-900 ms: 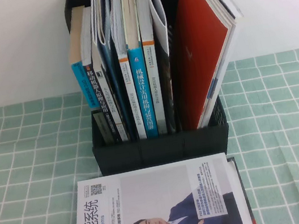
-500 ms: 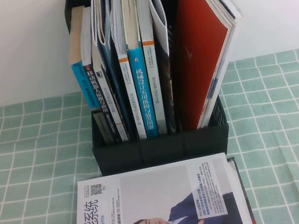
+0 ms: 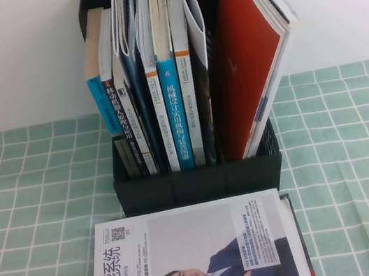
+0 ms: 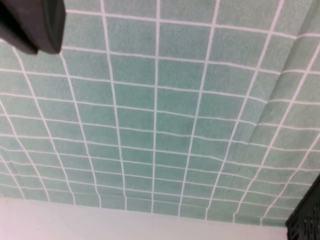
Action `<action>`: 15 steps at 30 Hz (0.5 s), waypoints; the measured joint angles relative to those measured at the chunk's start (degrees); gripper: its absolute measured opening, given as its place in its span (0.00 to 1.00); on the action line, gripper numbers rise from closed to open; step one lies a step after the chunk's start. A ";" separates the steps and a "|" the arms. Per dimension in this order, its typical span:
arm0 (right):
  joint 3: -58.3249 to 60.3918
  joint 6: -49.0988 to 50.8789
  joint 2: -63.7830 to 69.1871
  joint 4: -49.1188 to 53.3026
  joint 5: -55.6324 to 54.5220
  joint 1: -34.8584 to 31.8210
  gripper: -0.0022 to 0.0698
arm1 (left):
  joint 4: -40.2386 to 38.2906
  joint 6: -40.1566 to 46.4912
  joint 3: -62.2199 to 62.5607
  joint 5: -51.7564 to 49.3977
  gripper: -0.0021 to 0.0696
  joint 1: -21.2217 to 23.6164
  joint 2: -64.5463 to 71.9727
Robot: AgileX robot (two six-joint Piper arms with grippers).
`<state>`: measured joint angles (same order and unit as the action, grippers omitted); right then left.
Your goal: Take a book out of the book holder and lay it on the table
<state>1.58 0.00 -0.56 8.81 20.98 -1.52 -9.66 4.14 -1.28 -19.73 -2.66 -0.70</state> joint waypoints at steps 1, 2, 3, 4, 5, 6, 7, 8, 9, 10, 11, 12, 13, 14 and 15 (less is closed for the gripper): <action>0.00 0.00 0.00 0.00 0.00 0.00 0.03 | 0.00 0.00 0.00 0.00 0.02 0.27 0.00; 0.00 0.00 0.00 0.00 0.00 0.00 0.03 | 0.00 0.00 0.00 0.00 0.02 0.92 0.00; 0.00 0.00 0.00 0.00 0.00 0.00 0.03 | 0.00 0.00 0.00 0.00 0.02 1.58 0.00; 0.00 0.00 0.00 0.00 0.00 0.00 0.03 | -0.10 0.00 0.00 0.00 0.02 2.10 0.00; 0.00 0.00 0.00 0.00 0.00 0.00 0.03 | -0.10 0.00 0.00 0.00 0.02 2.70 0.00; 0.00 0.00 0.00 0.00 0.00 0.00 0.03 | -0.10 0.00 0.00 0.00 0.02 3.05 0.00; 0.00 0.00 0.00 0.00 0.00 0.00 0.03 | -0.10 0.00 0.00 0.00 0.02 3.37 0.00; 0.00 0.00 0.00 0.00 0.00 0.00 0.03 | -0.10 0.00 0.00 0.00 0.02 3.34 0.00; 0.00 0.00 0.00 0.00 0.00 0.00 0.03 | -0.10 0.00 0.00 0.00 0.02 3.34 0.00; 0.00 0.00 0.00 0.00 0.00 0.00 0.03 | -0.10 0.00 0.00 0.00 0.02 3.34 0.00; 0.00 0.00 0.00 0.00 0.00 0.00 0.03 | -0.10 0.00 0.00 0.00 0.02 3.34 0.00; 0.00 0.00 0.00 0.00 0.00 0.00 0.03 | -0.10 0.00 0.00 0.00 0.02 3.34 0.00; 0.00 0.00 0.00 0.00 0.00 0.00 0.03 | -0.10 0.00 0.00 0.00 0.02 3.34 0.00; 0.00 0.00 0.00 0.00 0.00 0.00 0.03 | -0.10 0.00 0.00 0.00 0.02 3.34 0.00; 0.00 0.00 0.00 0.00 0.00 0.00 0.03 | -0.10 0.00 0.00 0.00 0.02 3.34 0.00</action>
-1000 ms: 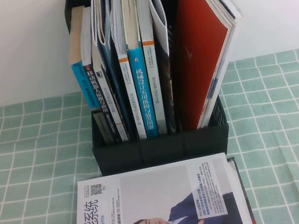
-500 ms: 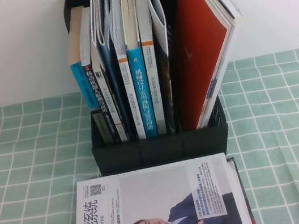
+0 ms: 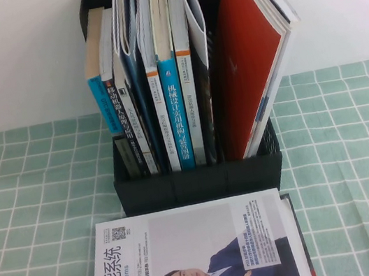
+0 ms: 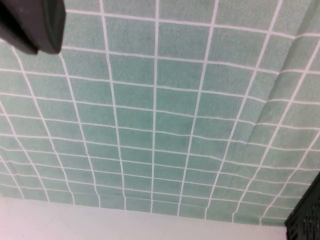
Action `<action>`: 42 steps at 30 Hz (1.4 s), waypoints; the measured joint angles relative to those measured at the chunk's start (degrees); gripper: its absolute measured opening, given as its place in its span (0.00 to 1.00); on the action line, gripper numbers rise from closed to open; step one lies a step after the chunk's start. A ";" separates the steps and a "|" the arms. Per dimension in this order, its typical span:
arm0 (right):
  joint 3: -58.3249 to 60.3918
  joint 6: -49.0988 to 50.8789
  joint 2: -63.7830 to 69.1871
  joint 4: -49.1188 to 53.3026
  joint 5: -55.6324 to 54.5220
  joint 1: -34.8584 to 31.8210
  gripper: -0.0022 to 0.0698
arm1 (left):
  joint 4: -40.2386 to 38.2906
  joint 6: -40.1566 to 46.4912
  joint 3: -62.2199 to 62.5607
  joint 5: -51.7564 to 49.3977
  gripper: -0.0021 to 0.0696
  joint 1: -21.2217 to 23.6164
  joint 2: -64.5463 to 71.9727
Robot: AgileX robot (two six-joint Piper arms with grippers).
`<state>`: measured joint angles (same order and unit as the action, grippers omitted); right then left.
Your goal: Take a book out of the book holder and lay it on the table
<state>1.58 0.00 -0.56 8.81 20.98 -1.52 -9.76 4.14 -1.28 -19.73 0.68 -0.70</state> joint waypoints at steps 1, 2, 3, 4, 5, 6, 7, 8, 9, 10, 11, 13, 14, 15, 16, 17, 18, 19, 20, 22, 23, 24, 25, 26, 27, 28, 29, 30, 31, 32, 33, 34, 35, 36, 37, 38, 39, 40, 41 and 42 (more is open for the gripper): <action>0.00 0.00 0.00 0.00 0.00 0.00 0.03 | 0.00 0.00 0.00 0.00 0.02 0.00 0.00; 0.00 0.00 0.00 0.00 0.00 0.00 0.03 | 0.00 0.00 0.00 0.00 0.02 0.00 0.00; 0.00 0.00 0.00 0.00 0.00 0.00 0.03 | 0.00 0.00 0.00 0.00 0.02 0.00 0.00; 0.00 0.00 0.00 0.00 0.00 0.00 0.03 | 0.00 0.00 0.00 0.00 0.02 0.00 0.00; 0.00 0.00 0.00 0.00 0.00 0.00 0.03 | 0.00 0.00 0.00 0.00 0.02 0.00 0.00; 0.00 0.00 0.00 0.00 0.00 0.00 0.03 | 0.00 0.00 0.00 0.00 0.02 0.00 0.00; 0.00 0.00 0.00 0.00 0.00 0.00 0.03 | 0.00 0.00 0.00 0.00 0.02 0.00 0.00; 0.00 0.00 0.00 0.00 0.00 0.00 0.03 | 0.00 0.00 0.00 0.00 0.02 0.00 0.00; 0.00 0.00 0.00 0.00 0.00 0.00 0.03 | 0.00 0.00 0.00 0.00 0.02 0.00 0.00; 0.00 -0.30 0.00 0.00 0.00 0.00 0.03 | 0.00 0.00 0.00 0.00 0.02 0.00 0.00; 0.00 -0.30 0.00 0.00 0.00 0.00 0.03 | 0.00 0.00 0.00 0.00 0.02 0.00 0.00; 0.00 -0.42 0.00 0.15 0.00 0.00 0.03 | 0.00 0.00 0.00 0.00 0.02 0.00 0.00; 0.00 -0.54 0.00 0.26 0.00 0.00 0.03 | 0.00 0.00 0.00 0.00 0.02 0.00 0.00; 0.00 -0.67 0.00 0.40 0.00 0.00 0.03 | 0.00 0.00 0.00 0.00 0.02 0.00 0.00; 0.00 -0.67 0.00 0.49 0.00 0.00 0.03 | -0.02 0.00 0.00 0.00 0.02 0.00 0.00; 0.00 -0.67 0.00 0.49 0.00 0.00 0.03 | -0.02 0.00 0.00 0.00 0.02 0.00 0.00; 0.00 -0.79 0.00 0.49 0.00 0.00 0.03 | 0.09 0.21 0.00 0.00 0.02 0.00 0.00; 0.00 -0.94 0.00 0.64 0.00 0.00 0.03 | 0.53 0.69 0.00 0.00 0.02 0.00 0.00; 0.00 -1.14 0.00 0.83 -0.11 0.00 0.03 | 0.97 1.12 0.00 0.00 0.02 0.00 0.00; 0.00 -1.40 0.00 1.64 -0.43 0.00 0.03 | 1.83 1.75 0.00 0.00 0.02 0.00 0.00; 0.00 -1.52 0.00 1.88 -0.95 0.00 0.03 | 2.00 1.80 0.00 0.14 0.02 0.00 0.00; 0.00 -1.52 0.00 1.97 -1.54 0.00 0.03 | 2.22 1.90 0.00 0.14 0.02 0.00 0.00; 0.00 -1.62 0.00 2.09 -2.36 0.00 0.03 | 2.28 1.95 0.00 0.23 0.02 0.00 0.00; 0.00 -1.73 0.00 2.09 -3.26 0.00 0.03 | 2.38 1.95 0.00 0.23 0.02 0.00 0.00; 0.00 -1.73 0.00 2.09 -3.90 0.00 0.03 | 2.38 2.04 0.00 0.23 0.02 0.00 0.00; 0.00 -1.73 0.00 2.19 -4.25 0.00 0.03 | 2.38 2.04 0.00 0.23 0.02 0.00 0.00; 0.00 -1.73 0.00 2.21 -4.43 0.00 0.03 | 2.38 2.08 0.00 0.23 0.02 0.00 0.00; 0.00 -1.73 0.00 2.32 -4.58 0.00 0.03 | 2.38 2.08 0.00 0.23 0.02 0.00 0.00; 0.00 -1.73 0.00 2.45 -4.92 0.00 0.03 | 2.42 2.08 0.00 0.23 0.02 0.00 0.00; 0.00 -1.73 0.00 2.43 -5.42 0.00 0.03 | 2.42 2.17 0.00 0.23 0.02 0.00 0.00; 0.00 -1.73 0.00 2.43 -6.06 0.00 0.03 | 2.42 2.17 0.00 0.40 0.02 0.00 0.00; 0.00 -1.73 0.00 2.43 -6.81 0.00 0.03 | 2.42 2.17 0.00 0.80 0.02 0.00 0.00; 0.00 -1.73 0.00 2.53 -8.02 0.00 0.03 | 2.26 2.17 0.00 1.41 0.02 0.00 0.00; 0.00 -1.83 0.00 2.88 -9.58 0.00 0.03 | 1.90 2.17 -0.04 2.59 0.02 0.00 0.00; 0.00 -1.97 0.00 3.37 -11.45 0.00 0.03 | 1.06 2.17 -0.13 4.19 0.02 0.00 0.00; 0.00 -2.05 0.00 4.14 -13.60 0.00 0.03 | 0.38 2.17 -0.13 5.74 0.02 0.00 0.00; 0.00 -2.30 0.00 5.04 -15.86 0.00 0.03 | -0.53 2.17 -0.13 8.02 0.02 0.00 0.00; 0.00 -2.45 0.00 5.75 -17.68 0.00 0.03 | -1.17 2.17 -0.13 10.65 0.02 0.00 0.00; 0.00 -2.59 0.00 6.31 -20.07 0.00 0.03 | -1.81 2.17 -0.13 12.92 0.02 0.00 0.00; 0.00 -2.59 0.00 6.58 -22.61 0.00 0.03 | -2.81 1.88 -0.17 15.80 0.02 0.00 0.00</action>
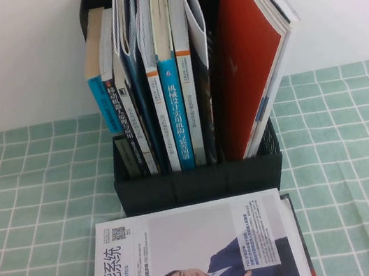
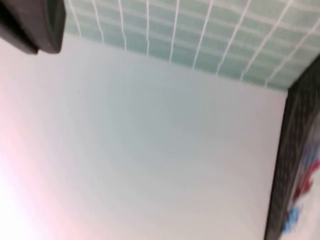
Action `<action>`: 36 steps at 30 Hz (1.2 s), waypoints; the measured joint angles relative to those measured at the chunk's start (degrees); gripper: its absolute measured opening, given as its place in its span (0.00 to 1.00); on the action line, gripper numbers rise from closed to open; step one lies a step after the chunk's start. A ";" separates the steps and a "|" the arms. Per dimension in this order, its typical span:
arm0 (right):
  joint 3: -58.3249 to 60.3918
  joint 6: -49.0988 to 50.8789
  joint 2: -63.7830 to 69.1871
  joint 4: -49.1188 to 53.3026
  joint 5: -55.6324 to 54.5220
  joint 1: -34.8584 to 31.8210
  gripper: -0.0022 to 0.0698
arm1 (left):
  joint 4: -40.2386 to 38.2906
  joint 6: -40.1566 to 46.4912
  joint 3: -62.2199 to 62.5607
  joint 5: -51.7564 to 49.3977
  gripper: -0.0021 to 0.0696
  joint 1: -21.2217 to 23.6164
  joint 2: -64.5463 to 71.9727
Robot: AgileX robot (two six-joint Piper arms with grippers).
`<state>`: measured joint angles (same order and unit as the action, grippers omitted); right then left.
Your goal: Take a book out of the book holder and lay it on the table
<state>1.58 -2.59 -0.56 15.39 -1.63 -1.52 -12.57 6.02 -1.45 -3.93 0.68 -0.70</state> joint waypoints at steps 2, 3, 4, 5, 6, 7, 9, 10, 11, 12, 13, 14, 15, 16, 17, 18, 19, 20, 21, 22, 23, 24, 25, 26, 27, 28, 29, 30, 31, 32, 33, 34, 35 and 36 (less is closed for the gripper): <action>0.00 0.52 0.00 0.37 -5.11 0.00 0.03 | -2.22 -0.89 -0.10 5.64 0.02 0.00 0.00; 0.00 1.21 0.00 0.58 -8.03 0.00 0.03 | -3.30 -1.60 -0.09 8.31 0.02 0.00 0.00; 0.00 1.59 0.00 0.76 -10.82 0.00 0.03 | -4.30 -2.42 -0.09 10.87 0.02 0.00 0.00; 0.00 1.98 0.00 0.76 -13.37 0.00 0.03 | -5.06 -3.39 -0.09 12.70 0.02 0.00 0.00; 0.00 2.22 0.00 0.84 -15.67 0.00 0.03 | -5.70 -4.25 -0.09 14.65 0.02 0.00 0.00; 0.00 2.59 0.00 0.84 -17.39 0.00 0.03 | -6.25 -4.81 -0.09 16.15 0.02 0.00 0.00; 0.00 2.59 0.00 1.00 -21.65 0.00 0.03 | -6.76 -5.29 -0.09 17.73 0.03 0.00 0.00; 0.00 2.59 0.00 1.00 -22.88 0.00 0.03 | -7.03 -6.02 -0.09 18.29 0.03 0.00 0.00; 0.00 1.87 0.00 1.00 -23.99 0.00 0.03 | -7.15 -6.70 -0.09 18.68 0.03 0.00 0.00; 0.00 1.18 0.00 1.00 -24.38 0.00 0.03 | -7.40 -8.13 -0.09 19.19 0.03 0.00 0.00; 0.00 0.69 0.00 1.00 -24.50 0.00 0.03 | -7.66 -9.92 -0.09 19.96 0.03 0.00 0.00; 0.00 0.41 0.00 1.00 -24.50 0.00 0.03 | -7.95 -11.73 -0.09 21.05 0.03 0.00 0.00; 0.00 0.15 0.00 1.00 -24.50 0.00 0.03 | -8.08 -13.38 -0.09 22.32 0.03 0.00 0.00; 0.00 0.16 0.00 1.00 -24.50 0.00 0.03 | -8.09 -14.61 -0.09 23.88 0.03 0.00 0.00; 0.00 0.01 0.00 1.00 -24.50 0.00 0.03 | -8.09 -15.30 -0.13 25.01 0.03 0.00 0.00; 0.00 0.01 0.00 1.00 -24.50 0.00 0.03 | -8.17 -15.70 -0.13 26.58 0.03 0.00 0.00; 0.00 0.01 0.00 0.90 -24.22 0.00 0.03 | -8.17 -16.08 -0.22 28.23 0.03 0.00 0.00; 0.00 0.17 0.00 0.90 -23.24 0.00 0.03 | -8.17 -16.20 -0.22 29.44 0.03 0.00 0.00; -0.59 0.41 0.00 0.90 -21.03 0.00 0.03 | -8.17 -16.45 -0.22 30.34 0.03 0.00 0.00; -1.35 0.66 0.00 1.02 -18.69 0.00 0.03 | -7.89 -16.45 0.23 29.70 0.03 0.00 -0.10; -2.70 0.80 0.00 1.30 -15.41 0.00 0.03 | -7.05 -16.15 1.24 26.77 0.03 0.00 -0.10; -4.37 0.89 0.00 1.41 -11.98 0.00 0.03 | -5.36 -15.73 3.34 22.10 0.03 0.00 -0.10; -5.85 1.01 0.00 1.54 -8.55 0.00 0.03 | -2.92 -15.45 6.17 16.57 0.03 0.00 -0.10; -7.73 1.02 0.00 1.78 -5.46 0.00 0.03 | -0.93 -15.33 8.68 12.09 0.03 0.00 0.03; -9.55 0.89 0.00 1.90 -2.81 0.00 0.03 | 1.12 -15.23 11.80 7.14 0.03 0.00 0.45; -11.16 0.88 0.00 1.90 -1.05 0.00 0.03 | 2.64 -15.09 14.56 3.27 0.02 0.00 1.20; -12.55 0.80 0.00 2.02 0.50 0.00 0.03 | 3.62 -15.09 16.78 0.51 0.03 -0.12 2.21; -13.68 0.80 0.59 2.10 1.63 0.00 0.03 | 4.10 -14.97 18.57 -1.13 0.03 -0.38 3.18; -14.40 0.91 1.30 2.10 1.63 0.00 0.03 | 4.50 -14.32 20.15 -2.95 0.03 -0.73 4.57; -15.06 1.48 2.60 2.10 1.63 0.00 0.03 | 4.65 -12.87 21.49 -4.75 0.03 -0.99 6.13; -15.44 2.17 4.18 2.10 1.63 0.00 0.03 | 4.92 -11.39 22.37 -6.23 0.03 -1.13 7.51; -15.68 2.59 5.92 2.10 0.66 0.00 0.03 | 4.94 -9.48 23.26 -7.29 0.03 -1.27 9.37; -15.70 3.65 7.79 2.10 -0.79 0.00 0.03 | 4.69 -7.81 24.04 -7.82 0.03 -1.27 11.28; -15.81 4.51 9.67 2.10 -2.57 0.00 0.03 | 4.12 -6.37 24.60 -7.98 0.03 -1.27 12.88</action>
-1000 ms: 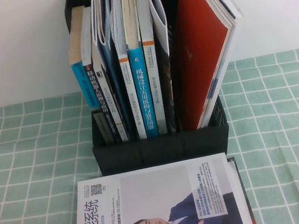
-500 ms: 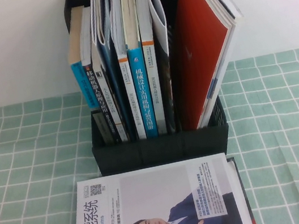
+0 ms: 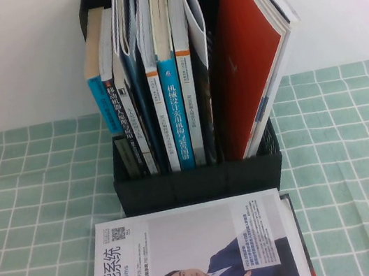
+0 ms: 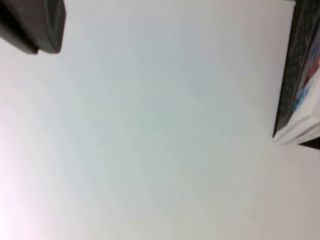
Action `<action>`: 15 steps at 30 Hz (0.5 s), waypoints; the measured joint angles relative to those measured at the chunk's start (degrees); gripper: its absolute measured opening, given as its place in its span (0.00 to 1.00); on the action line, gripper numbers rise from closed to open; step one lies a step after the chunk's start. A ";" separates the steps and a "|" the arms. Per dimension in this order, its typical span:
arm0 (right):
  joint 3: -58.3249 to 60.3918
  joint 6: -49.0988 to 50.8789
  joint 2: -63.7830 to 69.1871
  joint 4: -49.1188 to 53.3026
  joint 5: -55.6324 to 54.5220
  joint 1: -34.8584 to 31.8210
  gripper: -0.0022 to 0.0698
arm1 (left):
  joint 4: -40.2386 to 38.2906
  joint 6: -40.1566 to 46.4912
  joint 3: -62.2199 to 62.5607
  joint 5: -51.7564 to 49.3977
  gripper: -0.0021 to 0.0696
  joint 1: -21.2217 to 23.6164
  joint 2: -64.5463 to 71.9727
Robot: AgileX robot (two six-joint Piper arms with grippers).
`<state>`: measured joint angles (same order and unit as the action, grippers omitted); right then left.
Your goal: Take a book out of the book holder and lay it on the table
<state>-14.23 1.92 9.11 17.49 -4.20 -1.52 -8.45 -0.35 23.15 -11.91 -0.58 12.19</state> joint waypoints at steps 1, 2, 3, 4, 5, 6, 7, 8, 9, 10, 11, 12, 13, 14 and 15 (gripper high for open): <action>0.00 0.61 1.47 0.00 -1.80 0.00 0.03 | -0.62 1.17 0.76 -0.15 0.03 0.00 2.01; 0.00 1.28 3.30 0.26 -4.30 0.00 0.03 | -1.46 2.18 1.70 -0.24 0.03 0.00 4.04; 0.00 2.02 5.16 0.80 -6.87 0.00 0.03 | -2.11 3.08 2.57 -0.37 0.03 0.00 6.19; 0.00 2.68 6.60 1.86 -8.95 0.00 0.03 | -2.69 4.24 3.75 -0.53 0.03 0.00 8.36; 0.00 3.57 8.48 3.20 -11.44 0.00 0.03 | -3.24 5.35 5.08 -0.98 0.03 0.00 10.66; 0.00 4.81 10.43 4.72 -13.78 0.00 0.03 | -3.41 6.25 6.57 -1.41 0.03 0.00 12.50; 0.00 6.11 12.49 5.99 -15.73 0.00 0.03 | -3.86 7.37 8.18 -2.00 0.03 0.00 14.81; 0.00 7.95 14.70 7.89 -19.07 0.00 0.03 | -4.49 8.25 9.85 -2.29 0.03 0.00 17.06; 0.00 9.45 16.94 10.10 -22.14 0.00 0.03 | -5.26 9.34 11.18 -2.38 0.03 -0.09 18.84; 0.00 10.29 18.83 12.18 -24.96 0.00 0.03 | -6.20 10.66 12.79 -2.27 0.03 -0.23 21.12; 0.00 10.98 21.26 14.65 -28.93 0.00 0.03 | -7.35 12.24 14.28 -2.27 0.03 -0.73 23.52; 0.00 11.47 23.79 16.80 -33.11 0.00 0.03 | -8.49 13.62 15.44 -2.27 0.03 -1.44 25.73; 0.00 11.94 25.89 18.67 -36.31 0.00 0.03 | -10.21 15.52 16.87 -2.16 0.03 -2.52 27.80; 0.00 12.32 28.53 20.10 -39.87 0.00 0.03 | -12.10 17.50 18.22 -2.16 0.03 -3.95 29.76; -0.03 12.50 31.24 21.17 -42.70 0.10 0.03 | -13.63 19.06 19.46 -2.16 0.03 -5.35 31.26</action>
<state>-14.26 14.42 40.35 38.66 -46.90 -1.42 -22.08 18.71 42.62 -14.06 -5.93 43.45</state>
